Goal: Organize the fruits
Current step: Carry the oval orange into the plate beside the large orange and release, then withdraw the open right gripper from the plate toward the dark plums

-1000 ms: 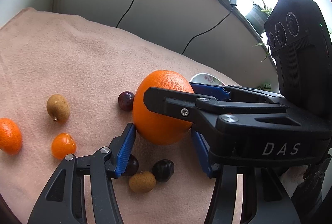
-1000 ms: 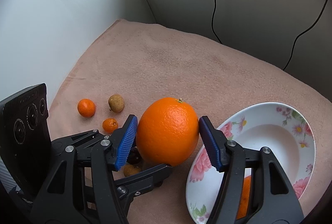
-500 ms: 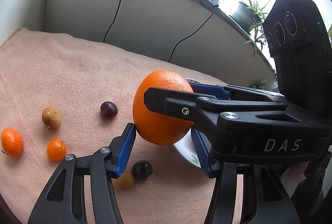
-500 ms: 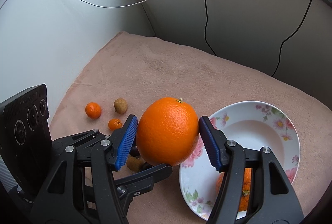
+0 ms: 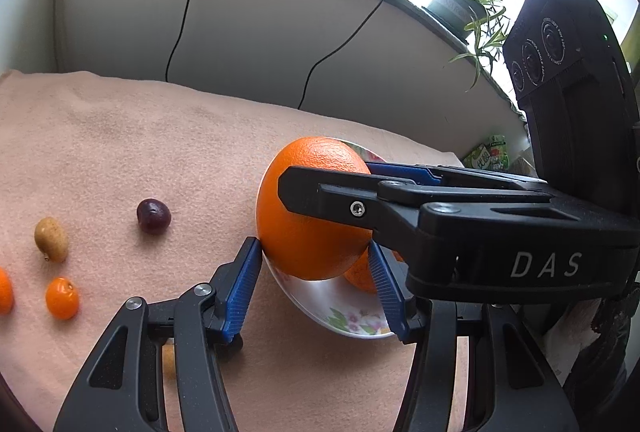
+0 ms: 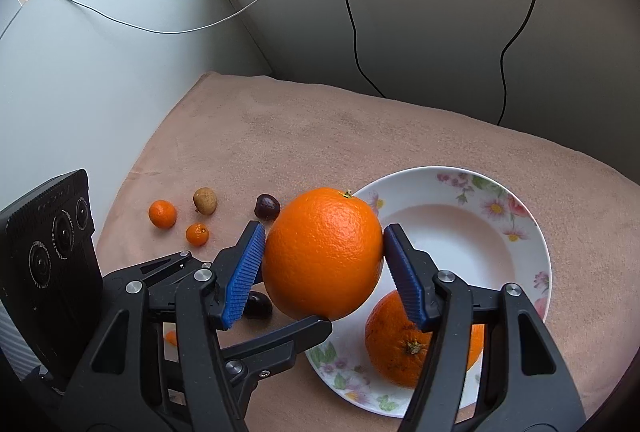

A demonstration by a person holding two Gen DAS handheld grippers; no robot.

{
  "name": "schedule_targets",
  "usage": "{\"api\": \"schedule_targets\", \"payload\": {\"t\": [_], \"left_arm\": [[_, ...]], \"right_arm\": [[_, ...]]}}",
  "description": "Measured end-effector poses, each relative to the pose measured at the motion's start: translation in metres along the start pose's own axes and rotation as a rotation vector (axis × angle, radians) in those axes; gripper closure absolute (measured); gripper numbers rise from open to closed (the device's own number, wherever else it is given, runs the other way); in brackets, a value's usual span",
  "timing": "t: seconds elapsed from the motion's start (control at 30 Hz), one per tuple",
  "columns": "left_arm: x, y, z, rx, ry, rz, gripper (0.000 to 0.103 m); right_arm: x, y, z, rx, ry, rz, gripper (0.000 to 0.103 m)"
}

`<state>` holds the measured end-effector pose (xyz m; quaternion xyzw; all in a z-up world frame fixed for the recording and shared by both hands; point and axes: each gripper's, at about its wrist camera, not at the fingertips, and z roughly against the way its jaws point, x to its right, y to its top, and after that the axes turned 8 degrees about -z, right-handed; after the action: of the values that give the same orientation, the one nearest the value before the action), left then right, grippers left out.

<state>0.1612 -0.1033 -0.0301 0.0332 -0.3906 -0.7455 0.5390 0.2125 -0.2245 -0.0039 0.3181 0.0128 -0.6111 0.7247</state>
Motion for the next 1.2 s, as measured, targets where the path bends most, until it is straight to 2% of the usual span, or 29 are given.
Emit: {"api": "schedule_targets", "payload": {"t": [0.17,0.27,0.57,0.73,1.2], "left_arm": [[0.005,0.004,-0.005,-0.006,-0.002,0.001,0.049],[0.007,0.008,0.0,0.017,-0.005,-0.01,0.054],[0.008,0.004,0.023,0.051,0.01,-0.041,0.054],[0.002,-0.008,0.039,0.061,0.034,-0.041,0.054],[-0.017,-0.049,0.093,0.128,0.157,-0.063,0.035]], "right_arm": [[0.009,0.0,0.0,-0.001,0.01,-0.021,0.038],[0.015,0.001,-0.001,0.007,0.001,-0.038,0.037],[0.028,0.006,0.03,0.121,0.01,-0.077,0.028],[0.028,0.001,0.044,0.168,0.004,-0.084,0.027],[0.011,-0.052,0.073,0.284,-0.055,-0.05,0.026]]}}
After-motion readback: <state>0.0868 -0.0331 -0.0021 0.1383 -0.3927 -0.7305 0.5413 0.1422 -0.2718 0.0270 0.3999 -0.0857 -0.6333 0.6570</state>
